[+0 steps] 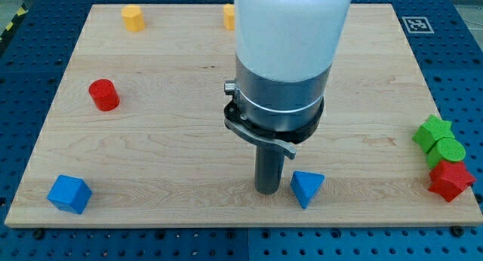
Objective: Move the blue triangle to the left side of the red star
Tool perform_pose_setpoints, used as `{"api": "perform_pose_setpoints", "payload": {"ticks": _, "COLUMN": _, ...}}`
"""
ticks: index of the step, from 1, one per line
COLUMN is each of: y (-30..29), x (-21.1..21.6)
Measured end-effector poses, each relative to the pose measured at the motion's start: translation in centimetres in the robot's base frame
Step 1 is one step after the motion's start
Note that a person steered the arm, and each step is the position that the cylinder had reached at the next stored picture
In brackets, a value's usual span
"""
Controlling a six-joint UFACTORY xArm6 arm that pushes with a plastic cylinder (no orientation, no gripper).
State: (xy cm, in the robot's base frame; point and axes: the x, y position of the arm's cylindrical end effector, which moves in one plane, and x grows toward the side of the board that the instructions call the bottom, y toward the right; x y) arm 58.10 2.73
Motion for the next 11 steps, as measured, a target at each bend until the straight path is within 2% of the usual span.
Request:
{"api": "perform_pose_setpoints", "payload": {"ticks": 1, "y": 0.5, "x": 2.5}}
{"api": "perform_pose_setpoints", "payload": {"ticks": 2, "y": 0.8, "x": 3.0}}
{"api": "perform_pose_setpoints", "payload": {"ticks": 5, "y": 3.7, "x": 3.0}}
{"api": "perform_pose_setpoints", "payload": {"ticks": 7, "y": 2.3, "x": 1.9}}
{"api": "perform_pose_setpoints", "payload": {"ticks": 11, "y": 6.4, "x": 0.9}}
